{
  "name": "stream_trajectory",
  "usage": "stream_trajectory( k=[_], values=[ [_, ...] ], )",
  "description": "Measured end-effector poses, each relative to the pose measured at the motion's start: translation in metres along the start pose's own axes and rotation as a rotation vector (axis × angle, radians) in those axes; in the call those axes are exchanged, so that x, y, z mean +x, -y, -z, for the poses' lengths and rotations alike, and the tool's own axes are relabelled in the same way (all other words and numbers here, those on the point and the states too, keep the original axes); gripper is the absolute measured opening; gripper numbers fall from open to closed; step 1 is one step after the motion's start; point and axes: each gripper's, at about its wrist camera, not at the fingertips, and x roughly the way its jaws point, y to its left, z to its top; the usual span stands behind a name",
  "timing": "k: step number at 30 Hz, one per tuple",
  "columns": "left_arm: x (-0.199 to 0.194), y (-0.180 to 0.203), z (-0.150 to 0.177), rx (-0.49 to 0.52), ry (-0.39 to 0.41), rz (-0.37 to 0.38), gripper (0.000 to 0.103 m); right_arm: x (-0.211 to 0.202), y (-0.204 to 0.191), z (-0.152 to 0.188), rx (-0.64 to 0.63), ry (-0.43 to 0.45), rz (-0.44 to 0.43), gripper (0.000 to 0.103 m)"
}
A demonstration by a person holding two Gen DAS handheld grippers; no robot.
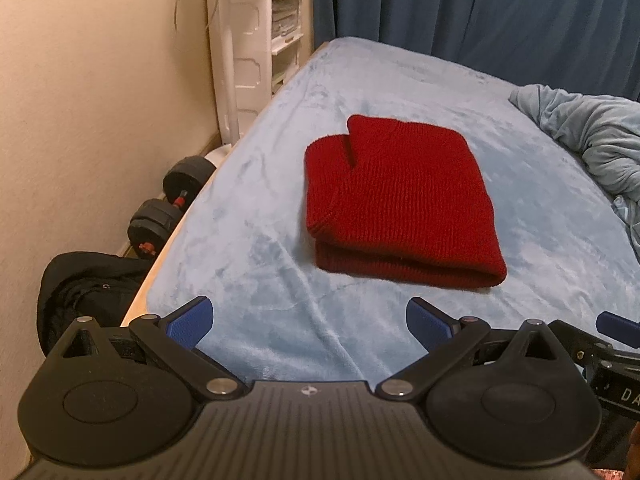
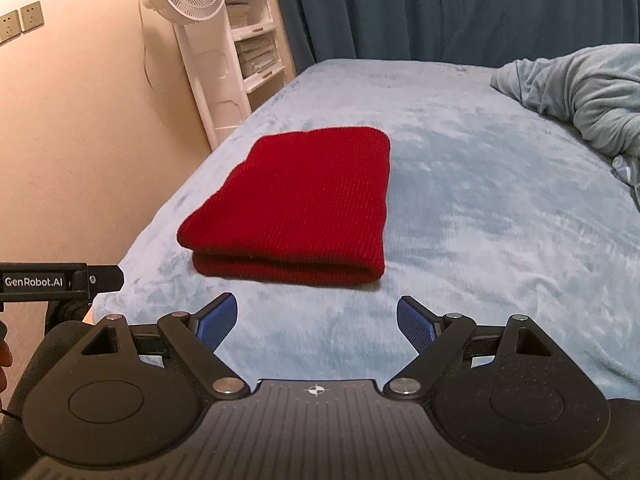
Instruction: Fold small clothes
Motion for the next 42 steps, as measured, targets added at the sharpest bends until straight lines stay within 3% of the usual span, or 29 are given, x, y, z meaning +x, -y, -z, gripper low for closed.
stream_trajectory(
  k=[19, 27, 31, 36, 42],
  values=[
    [0.064, 0.031, -0.039, -0.050, -0.081, -0.014, 0.103, 0.043, 0.055, -0.012, 0.093, -0.046, 0.033, 0.088],
    [0.089, 0.041, -0.056, -0.120, -0.091, -0.017, 0.103, 0.060, 0.075, -0.028, 0.109, -0.047, 0.048, 0.088],
    [0.105, 0.037, -0.059, -0.207, -0.126, 0.010, 0.103, 0.069, 0.087, -0.038, 0.124, -0.046, 0.042, 0.090],
    [0.122, 0.029, -0.061, -0.316, -0.157, 0.033, 0.103, 0.087, 0.116, -0.063, 0.230, -0.059, -0.063, 0.094],
    [0.143, 0.013, -0.058, -0.431, -0.197, 0.032, 0.103, 0.143, 0.162, -0.125, 0.390, -0.100, -0.176, 0.096]
  ],
)
